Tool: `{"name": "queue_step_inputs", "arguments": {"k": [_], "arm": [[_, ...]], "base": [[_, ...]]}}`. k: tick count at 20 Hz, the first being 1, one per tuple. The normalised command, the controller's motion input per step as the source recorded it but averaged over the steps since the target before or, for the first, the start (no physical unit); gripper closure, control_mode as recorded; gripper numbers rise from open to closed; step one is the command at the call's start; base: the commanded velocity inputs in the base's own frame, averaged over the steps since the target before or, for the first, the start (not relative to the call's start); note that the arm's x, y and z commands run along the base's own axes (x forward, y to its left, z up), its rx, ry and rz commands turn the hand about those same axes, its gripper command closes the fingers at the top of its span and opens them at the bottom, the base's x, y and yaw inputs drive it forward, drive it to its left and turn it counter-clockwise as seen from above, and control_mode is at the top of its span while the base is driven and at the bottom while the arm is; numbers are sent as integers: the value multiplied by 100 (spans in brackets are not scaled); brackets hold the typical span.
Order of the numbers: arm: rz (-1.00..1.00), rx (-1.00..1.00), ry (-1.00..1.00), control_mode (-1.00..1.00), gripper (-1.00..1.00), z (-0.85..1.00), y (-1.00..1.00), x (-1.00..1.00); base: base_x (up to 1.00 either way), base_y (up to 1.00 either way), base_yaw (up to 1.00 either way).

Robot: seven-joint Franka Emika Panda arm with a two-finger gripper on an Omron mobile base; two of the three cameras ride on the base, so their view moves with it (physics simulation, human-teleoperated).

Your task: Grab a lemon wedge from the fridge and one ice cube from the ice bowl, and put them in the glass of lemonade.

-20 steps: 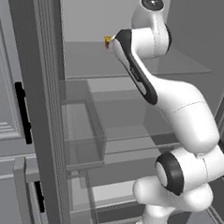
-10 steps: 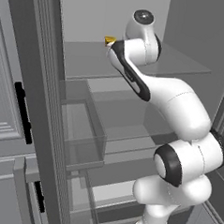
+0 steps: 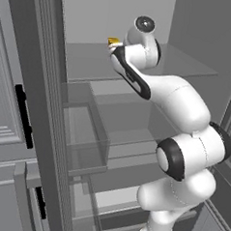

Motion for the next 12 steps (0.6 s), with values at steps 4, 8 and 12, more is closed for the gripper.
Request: {"name": "queue_step_inputs", "arguments": {"k": [4, 8, 12], "arm": [[0, 3, -4, -100, -100, 0, 0, 38], [-1, 0, 1, -100, -100, 0, 0, 0], [-3, 0, 9, -100, -100, 0, 0, -9]], "base": [[0, 0, 0], [0, 0, 0], [0, 0, 0]]}}
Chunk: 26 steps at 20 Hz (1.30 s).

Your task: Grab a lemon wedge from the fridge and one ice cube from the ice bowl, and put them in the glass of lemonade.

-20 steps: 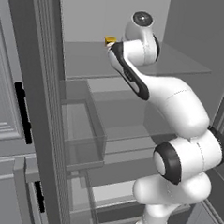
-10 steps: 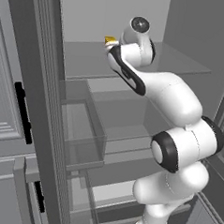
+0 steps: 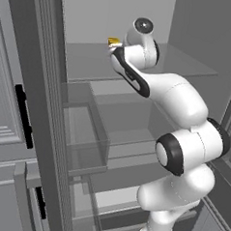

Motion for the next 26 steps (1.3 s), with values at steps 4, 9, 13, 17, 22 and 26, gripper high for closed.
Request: {"name": "queue_step_inputs", "arguments": {"k": [4, 9, 13, 17, 22, 26], "arm": [[-1, 0, 3, -100, -100, 0, 0, -2], [0, 0, 5, -100, -100, 2, 0, 5], [0, -2, 25, -100, -100, 22, 0, 7], [0, 0, 6, -100, -100, 5, 0, 0], [0, 0, 0, -100, -100, 0, 0, 0], [0, 0, 0, -100, -100, -7, 0, -4]], "base": [[0, 0, 0], [0, 0, 0], [0, 0, 0], [0, 0, 0], [0, 0, 0], [0, 0, 0]]}}
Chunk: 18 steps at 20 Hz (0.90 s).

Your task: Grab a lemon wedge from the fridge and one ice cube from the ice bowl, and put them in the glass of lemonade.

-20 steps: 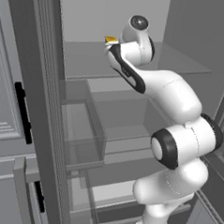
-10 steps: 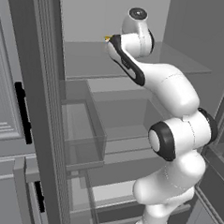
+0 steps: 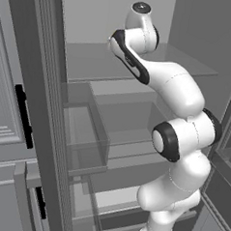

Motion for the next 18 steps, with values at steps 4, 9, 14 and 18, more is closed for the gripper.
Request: {"name": "queue_step_inputs", "arguments": {"k": [4, 9, 14, 18], "arm": [[0, 0, -4, -100, -100, -19, -5, -17], [-3, 0, -7, -100, -100, -11, -10, -6], [0, 0, -1, -100, -100, 0, 0, 20], [0, 0, 0, -100, -100, -2, 0, 36]], "base": [[0, 0, 0], [0, 0, 0], [0, 0, 0], [0, 0, 0]]}}
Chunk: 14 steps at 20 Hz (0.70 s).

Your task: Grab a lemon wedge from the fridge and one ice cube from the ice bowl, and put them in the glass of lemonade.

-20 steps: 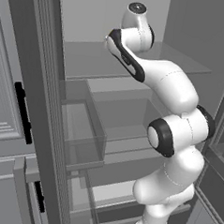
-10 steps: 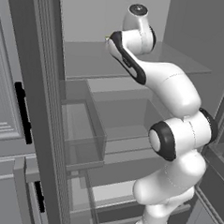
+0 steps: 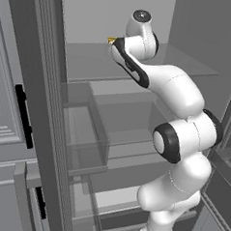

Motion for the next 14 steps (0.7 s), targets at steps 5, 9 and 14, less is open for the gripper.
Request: {"name": "queue_step_inputs", "arguments": {"k": [5, 9, 14], "arm": [[0, 0, 0, -100, -100, -12, 0, 14], [0, 0, 0, -100, -100, -7, -1, -25], [-2, 0, 0, -100, -100, -13, -4, -28]], "base": [[0, 0, 0], [0, 0, 0], [0, 0, 0]]}}
